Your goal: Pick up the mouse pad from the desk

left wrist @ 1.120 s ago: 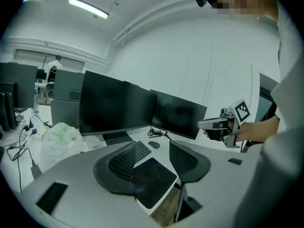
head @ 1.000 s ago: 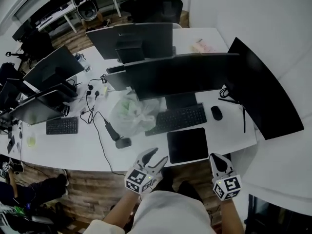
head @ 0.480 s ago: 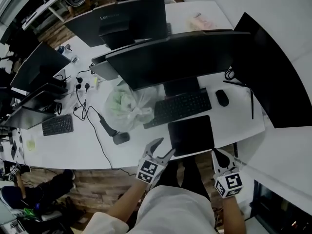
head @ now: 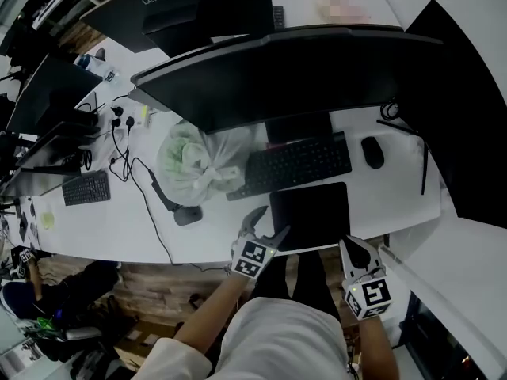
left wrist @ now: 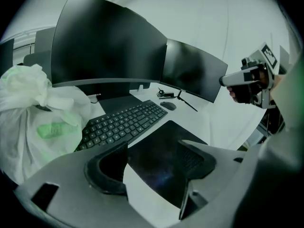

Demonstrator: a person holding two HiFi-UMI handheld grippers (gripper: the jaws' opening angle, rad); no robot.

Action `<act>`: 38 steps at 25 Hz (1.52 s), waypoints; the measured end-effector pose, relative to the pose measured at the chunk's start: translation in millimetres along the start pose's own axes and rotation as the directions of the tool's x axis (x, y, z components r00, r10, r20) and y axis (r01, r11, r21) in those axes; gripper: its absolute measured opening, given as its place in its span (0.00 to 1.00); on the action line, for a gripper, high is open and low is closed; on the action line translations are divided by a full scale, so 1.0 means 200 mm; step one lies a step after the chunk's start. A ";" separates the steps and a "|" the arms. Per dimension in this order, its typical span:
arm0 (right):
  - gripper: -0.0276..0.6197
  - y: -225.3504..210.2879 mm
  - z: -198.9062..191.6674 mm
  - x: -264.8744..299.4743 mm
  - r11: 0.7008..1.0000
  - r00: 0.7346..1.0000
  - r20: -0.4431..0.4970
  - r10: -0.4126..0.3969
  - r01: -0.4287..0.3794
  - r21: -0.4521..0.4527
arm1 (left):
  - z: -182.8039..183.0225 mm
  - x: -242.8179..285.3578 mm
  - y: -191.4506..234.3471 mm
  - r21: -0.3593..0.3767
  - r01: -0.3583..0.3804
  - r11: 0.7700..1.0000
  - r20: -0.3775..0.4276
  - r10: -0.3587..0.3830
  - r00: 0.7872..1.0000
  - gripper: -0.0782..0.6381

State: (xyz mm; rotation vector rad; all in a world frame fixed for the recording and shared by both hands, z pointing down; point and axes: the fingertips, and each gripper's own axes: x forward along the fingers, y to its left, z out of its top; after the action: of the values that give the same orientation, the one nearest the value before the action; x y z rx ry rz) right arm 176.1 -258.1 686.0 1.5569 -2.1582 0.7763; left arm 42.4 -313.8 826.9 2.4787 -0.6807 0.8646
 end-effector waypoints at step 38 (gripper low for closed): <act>0.06 -0.21 -0.20 0.19 0.996 0.991 -0.104 0.086 -0.082 0.045 | -0.27 0.42 -0.02 0.041 -0.183 0.982 -0.181 0.188 0.965 0.44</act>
State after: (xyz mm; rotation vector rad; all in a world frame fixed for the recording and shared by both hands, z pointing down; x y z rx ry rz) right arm 203.0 -271.3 747.8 1.4178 -2.1548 0.9145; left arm 76.8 -307.7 919.7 2.3442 -0.8506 1.1606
